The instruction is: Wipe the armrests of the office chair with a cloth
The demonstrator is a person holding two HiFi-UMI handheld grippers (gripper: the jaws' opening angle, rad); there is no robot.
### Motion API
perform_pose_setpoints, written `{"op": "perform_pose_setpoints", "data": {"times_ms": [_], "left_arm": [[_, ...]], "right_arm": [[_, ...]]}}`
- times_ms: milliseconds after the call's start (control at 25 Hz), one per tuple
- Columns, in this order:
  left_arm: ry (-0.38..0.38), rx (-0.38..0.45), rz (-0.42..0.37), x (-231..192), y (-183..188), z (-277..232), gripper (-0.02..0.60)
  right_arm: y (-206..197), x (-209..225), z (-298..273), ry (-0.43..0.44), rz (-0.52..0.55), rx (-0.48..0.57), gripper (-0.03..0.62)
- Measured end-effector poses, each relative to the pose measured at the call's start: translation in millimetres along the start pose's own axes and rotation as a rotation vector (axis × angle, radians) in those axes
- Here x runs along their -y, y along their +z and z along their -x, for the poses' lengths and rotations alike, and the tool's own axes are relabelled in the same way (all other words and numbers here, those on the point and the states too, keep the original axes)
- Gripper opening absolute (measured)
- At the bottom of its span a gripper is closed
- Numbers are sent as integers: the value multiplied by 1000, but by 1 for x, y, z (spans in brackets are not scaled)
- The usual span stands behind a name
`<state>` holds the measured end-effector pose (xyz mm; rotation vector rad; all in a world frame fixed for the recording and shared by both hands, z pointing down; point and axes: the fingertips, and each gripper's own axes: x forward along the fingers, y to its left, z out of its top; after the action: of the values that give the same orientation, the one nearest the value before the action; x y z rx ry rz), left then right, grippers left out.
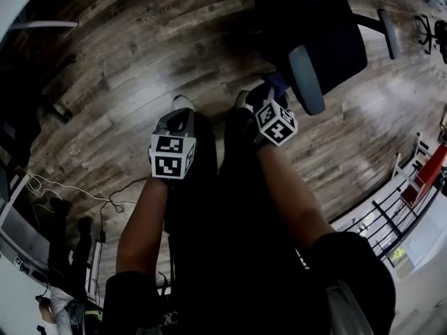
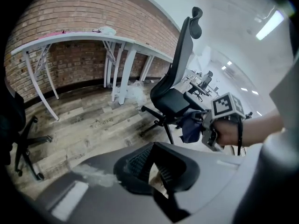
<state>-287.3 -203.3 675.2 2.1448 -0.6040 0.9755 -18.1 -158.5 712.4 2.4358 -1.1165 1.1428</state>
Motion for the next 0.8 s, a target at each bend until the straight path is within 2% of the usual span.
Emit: {"op": "perform_pose_setpoints", "data": {"times_ms": [120,240,520,800], "left_arm": [[6,-9,-18,-10,-9,-4,5],[7,-10,-32,-14,-15,-4,5],[-2,-34,-36,-23,-25,-15,5],[11,-51,-65,-33,-28,-24,5]], "right_arm": [[7,15,-13,-65,-74,44,80],[17,24,-21,-92,-106,91,80],[26,16,-53,-73,-120,122,80],[18,5,-81,-49,-129,106,80]]}}
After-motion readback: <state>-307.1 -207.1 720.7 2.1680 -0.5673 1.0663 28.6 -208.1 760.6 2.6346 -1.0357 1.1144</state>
